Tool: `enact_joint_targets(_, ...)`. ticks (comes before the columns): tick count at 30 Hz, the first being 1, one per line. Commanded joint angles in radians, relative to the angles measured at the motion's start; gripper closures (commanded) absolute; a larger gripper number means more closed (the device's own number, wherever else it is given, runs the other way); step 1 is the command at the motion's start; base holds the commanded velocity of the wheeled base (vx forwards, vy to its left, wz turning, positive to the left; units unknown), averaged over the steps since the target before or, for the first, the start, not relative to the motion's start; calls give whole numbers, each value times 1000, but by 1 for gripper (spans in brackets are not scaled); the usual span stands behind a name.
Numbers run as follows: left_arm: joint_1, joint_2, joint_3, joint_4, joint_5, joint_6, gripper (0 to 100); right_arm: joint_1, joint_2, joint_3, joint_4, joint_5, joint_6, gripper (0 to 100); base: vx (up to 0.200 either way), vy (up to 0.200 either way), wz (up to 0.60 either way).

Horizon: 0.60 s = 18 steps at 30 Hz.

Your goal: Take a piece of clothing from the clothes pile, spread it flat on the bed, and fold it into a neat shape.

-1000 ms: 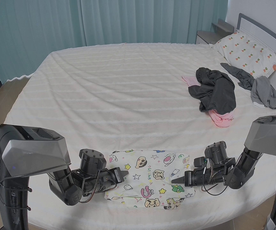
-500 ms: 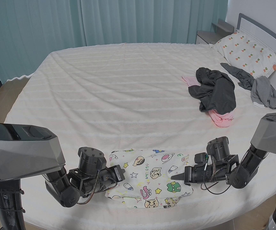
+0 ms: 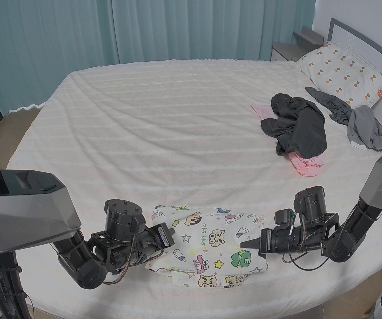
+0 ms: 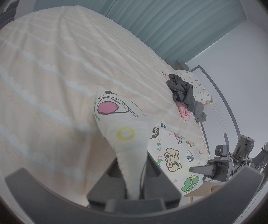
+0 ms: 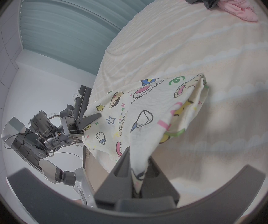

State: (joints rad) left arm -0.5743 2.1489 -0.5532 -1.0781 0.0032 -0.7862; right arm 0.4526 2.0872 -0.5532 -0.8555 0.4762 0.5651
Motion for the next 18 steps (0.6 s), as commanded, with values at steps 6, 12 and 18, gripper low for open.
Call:
enact_joint_targets(6, -1, -18, -2, -2, 1, -31, 100, 6, -6, 1, 0, -1, -1, 100, 0, 0, 0)
enact_joint_targets(12, -10, -27, 1, 0, 1, -39, 100, 8, -12, 2, 0, -1, -1, 100, 0, -167, 0)
enact_joint_targets(18, -29, -38, 2, 0, 1, -39, 100, 8, -15, 2, -2, -1, -1, 100, 0, -200, 0)
